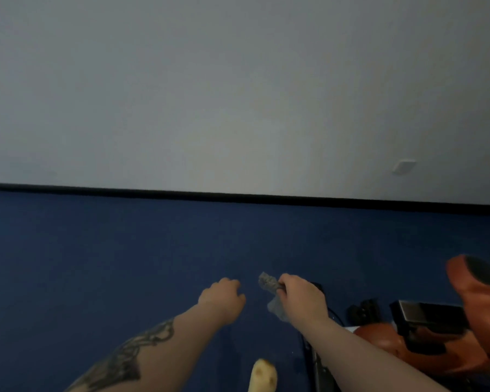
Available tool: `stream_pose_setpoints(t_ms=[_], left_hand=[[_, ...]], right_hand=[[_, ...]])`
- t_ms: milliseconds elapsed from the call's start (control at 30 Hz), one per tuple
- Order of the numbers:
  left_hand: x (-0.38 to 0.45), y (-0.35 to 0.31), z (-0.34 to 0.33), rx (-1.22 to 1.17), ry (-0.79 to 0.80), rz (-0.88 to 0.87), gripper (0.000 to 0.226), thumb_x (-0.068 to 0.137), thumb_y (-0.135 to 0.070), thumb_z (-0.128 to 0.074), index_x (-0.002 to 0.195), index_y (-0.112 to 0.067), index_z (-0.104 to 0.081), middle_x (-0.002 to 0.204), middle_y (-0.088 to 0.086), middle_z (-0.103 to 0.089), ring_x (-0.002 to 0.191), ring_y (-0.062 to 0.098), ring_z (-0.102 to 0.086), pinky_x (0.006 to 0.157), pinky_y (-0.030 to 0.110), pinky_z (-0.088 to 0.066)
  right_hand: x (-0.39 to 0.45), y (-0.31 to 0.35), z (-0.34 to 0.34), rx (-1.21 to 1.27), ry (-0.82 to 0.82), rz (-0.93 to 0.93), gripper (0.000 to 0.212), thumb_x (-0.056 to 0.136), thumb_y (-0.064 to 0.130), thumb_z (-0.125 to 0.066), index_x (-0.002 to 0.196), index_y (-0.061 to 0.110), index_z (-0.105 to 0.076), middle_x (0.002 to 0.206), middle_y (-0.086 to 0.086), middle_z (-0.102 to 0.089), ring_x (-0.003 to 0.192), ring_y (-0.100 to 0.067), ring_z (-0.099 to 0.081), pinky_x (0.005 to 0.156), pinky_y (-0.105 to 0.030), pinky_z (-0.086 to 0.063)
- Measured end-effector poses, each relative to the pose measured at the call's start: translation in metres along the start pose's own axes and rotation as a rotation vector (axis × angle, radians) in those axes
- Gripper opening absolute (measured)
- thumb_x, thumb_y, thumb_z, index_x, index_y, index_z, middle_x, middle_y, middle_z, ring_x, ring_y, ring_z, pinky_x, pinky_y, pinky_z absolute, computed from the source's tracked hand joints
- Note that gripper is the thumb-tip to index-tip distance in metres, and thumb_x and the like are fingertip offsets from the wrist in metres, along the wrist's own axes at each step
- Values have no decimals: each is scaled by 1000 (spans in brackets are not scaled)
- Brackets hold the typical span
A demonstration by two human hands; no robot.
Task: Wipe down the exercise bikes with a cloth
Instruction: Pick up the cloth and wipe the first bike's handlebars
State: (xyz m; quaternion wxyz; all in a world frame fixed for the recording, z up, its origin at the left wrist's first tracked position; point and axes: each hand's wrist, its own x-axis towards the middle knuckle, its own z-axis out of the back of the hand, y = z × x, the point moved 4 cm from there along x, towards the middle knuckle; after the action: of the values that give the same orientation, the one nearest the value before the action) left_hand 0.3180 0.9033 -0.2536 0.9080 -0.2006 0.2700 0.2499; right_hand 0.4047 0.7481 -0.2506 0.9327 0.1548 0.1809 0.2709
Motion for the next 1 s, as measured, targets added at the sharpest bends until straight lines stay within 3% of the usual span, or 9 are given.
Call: stream_pose_setpoints(t_ms=[200, 367, 533, 667, 800, 1000], left_hand=[[80, -22, 63, 77, 7, -83, 42, 98, -37, -33, 134, -19, -44, 137, 5, -44, 119, 25, -48, 98, 39, -42], [141, -47, 98, 158, 52, -207, 40, 98, -36, -33, 131, -18, -47, 134, 4, -46, 116, 24, -48, 95, 36, -41], [227, -76, 149, 278, 82, -367, 40, 98, -36, -32, 130, -17, -47, 134, 6, -46, 117, 25, -48, 97, 38, -41], [293, -99, 191, 389, 112, -474, 40, 98, -36, -31, 131, -19, -47, 136, 5, -45, 118, 25, -47, 99, 37, -39], [343, -139, 220, 461, 132, -557, 42, 99, -37, -30, 134, -18, -45, 137, 7, -45, 119, 26, -47, 98, 39, -41], [375, -242, 208, 502, 219, -764, 43, 99, -38, -32, 135, -16, -43, 141, 6, -43, 119, 25, -48, 97, 39, -43]], right_hand=[[81, -19, 42, -8, -21, -117, 11, 94, 27, -48, 96, 22, -57, 96, 6, -62, 83, -14, -59, 68, -30, -47], [129, -35, 58, 17, -41, -243, 13, 92, 32, -47, 88, 23, -56, 87, 10, -58, 76, -10, -57, 58, -24, -39], [188, -53, 75, 37, -84, -421, 11, 92, 32, -48, 92, 25, -56, 92, 10, -60, 80, -10, -57, 66, -27, -46], [227, -62, 89, 107, -132, -559, 14, 93, 34, -46, 92, 25, -56, 90, 10, -59, 78, -9, -55, 61, -25, -41], [249, -74, 112, 173, -219, -676, 17, 96, 32, -45, 86, 22, -54, 85, 8, -59, 75, -9, -55, 60, -26, -43], [246, -133, 141, 239, -300, -912, 18, 96, 31, -44, 90, 20, -57, 90, 4, -62, 80, -16, -58, 66, -31, -46]])
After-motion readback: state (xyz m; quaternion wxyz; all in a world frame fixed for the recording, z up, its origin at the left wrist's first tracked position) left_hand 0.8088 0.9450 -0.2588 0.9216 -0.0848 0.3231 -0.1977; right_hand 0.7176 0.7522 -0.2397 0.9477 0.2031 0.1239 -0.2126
